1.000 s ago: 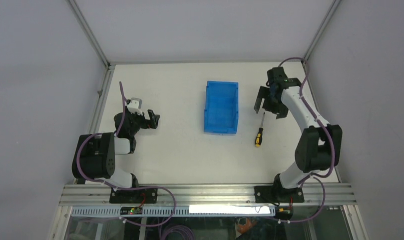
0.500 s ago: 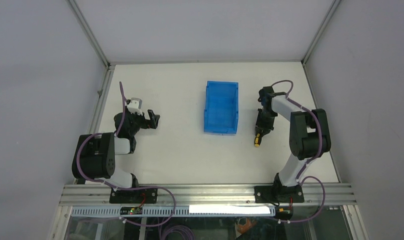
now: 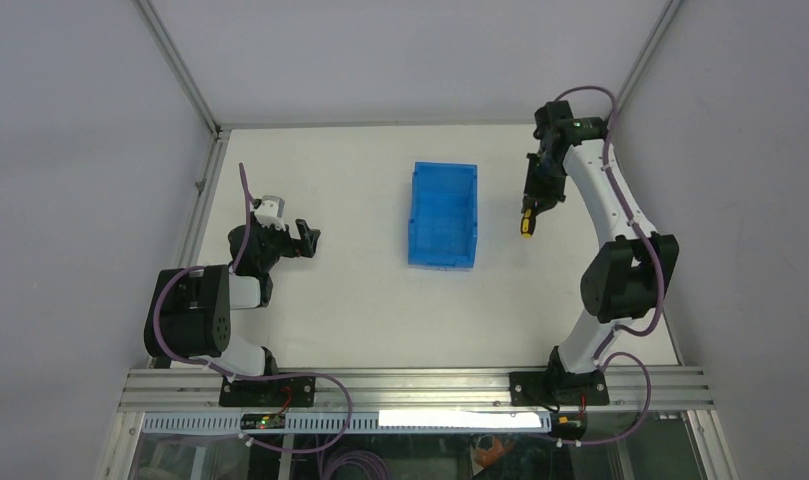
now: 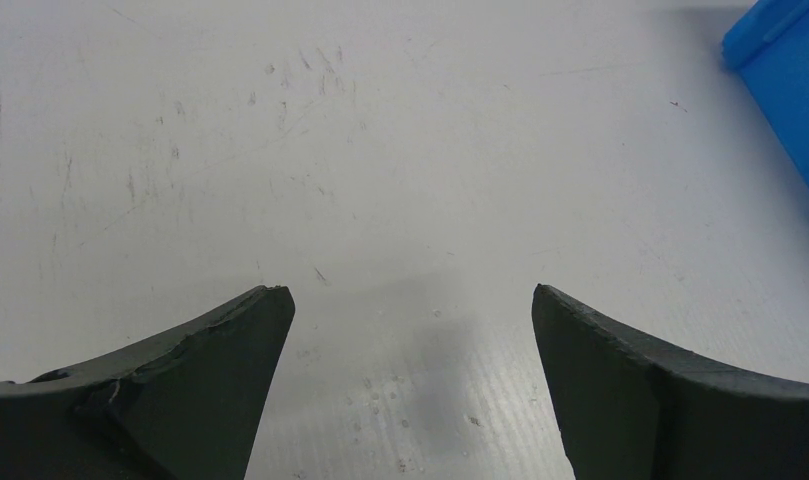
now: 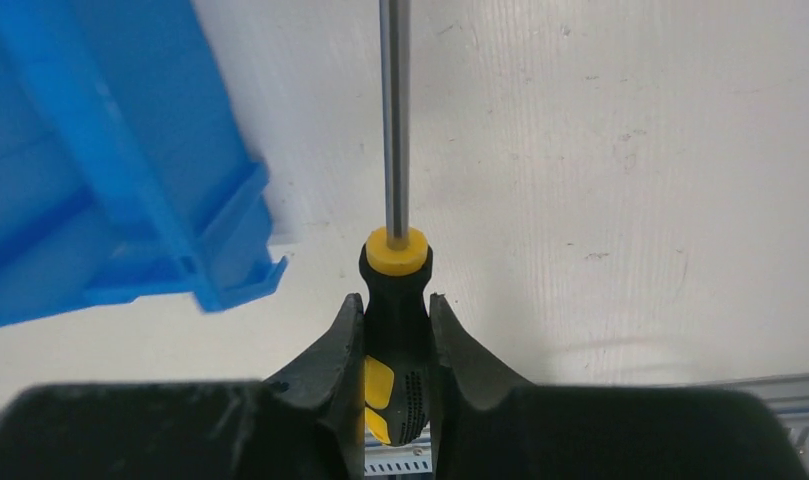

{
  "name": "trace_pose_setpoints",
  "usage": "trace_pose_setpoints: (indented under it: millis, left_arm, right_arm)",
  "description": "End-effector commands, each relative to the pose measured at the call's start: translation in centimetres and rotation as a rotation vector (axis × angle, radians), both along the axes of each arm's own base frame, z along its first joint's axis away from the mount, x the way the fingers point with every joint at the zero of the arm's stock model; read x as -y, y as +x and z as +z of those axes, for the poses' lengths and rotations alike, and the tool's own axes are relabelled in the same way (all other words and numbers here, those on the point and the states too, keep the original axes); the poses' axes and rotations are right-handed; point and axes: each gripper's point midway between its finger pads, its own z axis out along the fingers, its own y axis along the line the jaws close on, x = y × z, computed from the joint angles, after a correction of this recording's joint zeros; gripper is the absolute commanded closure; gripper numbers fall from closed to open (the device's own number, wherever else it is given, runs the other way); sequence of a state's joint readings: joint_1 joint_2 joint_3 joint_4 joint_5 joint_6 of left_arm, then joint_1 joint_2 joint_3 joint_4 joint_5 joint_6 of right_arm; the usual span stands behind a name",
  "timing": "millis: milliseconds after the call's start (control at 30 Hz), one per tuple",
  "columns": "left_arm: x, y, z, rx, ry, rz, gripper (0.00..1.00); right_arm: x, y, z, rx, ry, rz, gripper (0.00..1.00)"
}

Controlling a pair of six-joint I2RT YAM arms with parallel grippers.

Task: Put the screwdriver in the bin

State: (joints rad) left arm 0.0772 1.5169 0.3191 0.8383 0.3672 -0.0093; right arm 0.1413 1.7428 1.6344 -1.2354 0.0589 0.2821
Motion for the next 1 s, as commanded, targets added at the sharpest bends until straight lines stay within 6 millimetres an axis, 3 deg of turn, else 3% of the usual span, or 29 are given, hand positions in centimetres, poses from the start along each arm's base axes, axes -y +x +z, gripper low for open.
trace_pose_setpoints:
  millis: [0, 67, 233, 400, 500, 600, 733, 967]
  left_arm:
    - [0.2, 1.3, 2.5, 0.094, 0.007, -0.009, 0.01]
    - [0.2, 1.3, 2.5, 0.094, 0.007, -0.009, 0.01]
    - [0.2, 1.3, 2.4, 0.092, 0.007, -0.009, 0.01]
    - [0.2, 1.3, 2.4, 0.093, 0.007, -0.009, 0.01]
    - [0.2, 1.3, 2.4, 0.093, 0.007, -0.010, 0.01]
    - [0.3, 1.3, 2.4, 0.093, 0.006, -0.011, 0.01]
    - [0.2, 1.3, 2.4, 0.093, 0.007, -0.010, 0.01]
    - [0.2, 1.3, 2.4, 0.093, 0.006, -0.010, 0.01]
  right_arm:
    - [-0.3, -3.2, 7.4, 0.015, 0.043, 0.038, 1.00]
    - [-0.5, -2.5, 9.3, 0.077, 0.058, 0.017, 1.00]
    - [-4.4, -1.0, 11.1, 0.162, 0.171, 0.023, 1.00]
    - [-13.0, 1.4, 12.4, 0.331, 0.239, 0.146, 1.00]
    - [-16.4, 2.5, 11.8, 0.355, 0.212, 0.193, 1.00]
    - [-18.1, 3.4, 10.4, 0.343, 0.178, 0.218, 1.00]
    - [-18.7, 4.4, 7.2, 0.320, 0.102, 0.217, 1.00]
    - [-19.7, 4.4, -1.8, 0.230, 0.069, 0.222, 1.00]
